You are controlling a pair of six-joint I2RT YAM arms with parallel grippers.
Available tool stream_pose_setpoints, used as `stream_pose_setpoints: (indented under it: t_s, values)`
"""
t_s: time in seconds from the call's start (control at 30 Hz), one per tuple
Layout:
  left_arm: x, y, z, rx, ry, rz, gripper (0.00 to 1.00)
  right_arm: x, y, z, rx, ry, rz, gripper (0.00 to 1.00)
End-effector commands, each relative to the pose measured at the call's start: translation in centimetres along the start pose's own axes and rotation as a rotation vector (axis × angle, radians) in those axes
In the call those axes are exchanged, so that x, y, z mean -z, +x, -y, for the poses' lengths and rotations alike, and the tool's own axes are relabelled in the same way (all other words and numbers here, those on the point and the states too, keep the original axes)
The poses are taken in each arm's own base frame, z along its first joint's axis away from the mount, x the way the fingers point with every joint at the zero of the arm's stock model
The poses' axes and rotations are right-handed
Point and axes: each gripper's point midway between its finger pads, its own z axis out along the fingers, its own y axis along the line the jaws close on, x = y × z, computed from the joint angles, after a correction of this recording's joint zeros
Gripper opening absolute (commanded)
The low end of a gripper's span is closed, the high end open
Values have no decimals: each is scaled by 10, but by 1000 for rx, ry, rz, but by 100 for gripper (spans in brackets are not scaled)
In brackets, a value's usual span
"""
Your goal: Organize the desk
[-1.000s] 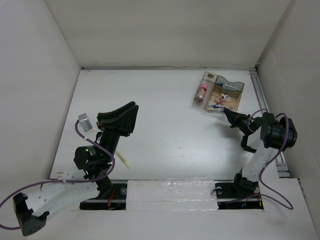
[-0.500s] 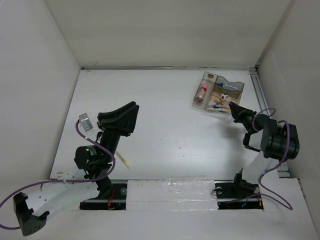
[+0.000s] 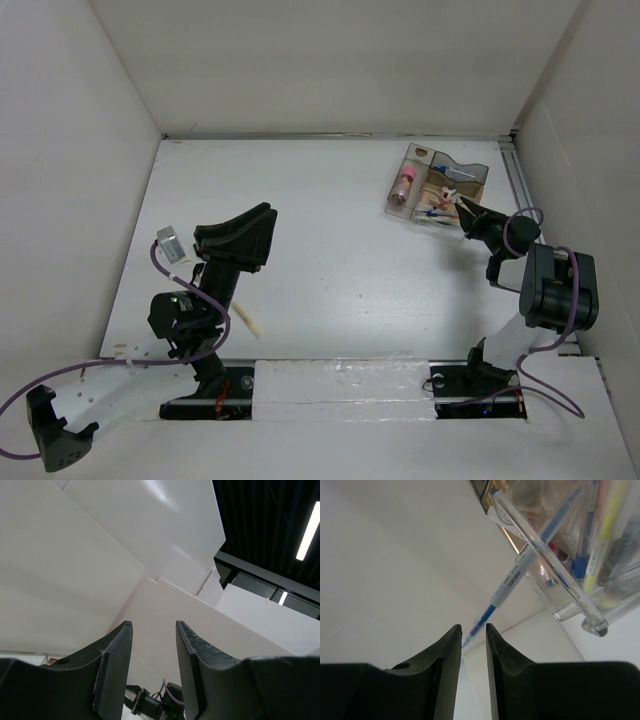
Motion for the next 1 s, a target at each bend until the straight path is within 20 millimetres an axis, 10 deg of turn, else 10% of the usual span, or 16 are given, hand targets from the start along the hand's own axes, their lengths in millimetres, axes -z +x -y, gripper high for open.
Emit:
stream_pose_setpoints:
  t_s: [0.0,0.43,0.77,0.97]
  values:
    - [-5,-20,14,17,34,61,36,-6,3,-5,51,-2,-5,32]
    - [-4,-20,14,19,37,61,36,-23,31,-15,225,59,-51,41]
    - [-4,-19,16,24,48,58,36,-26,-21,-68,778,245,367,42]
    - [-5,-19,13,20,36,60,36,-42,-11,-46,852,348,342,42]
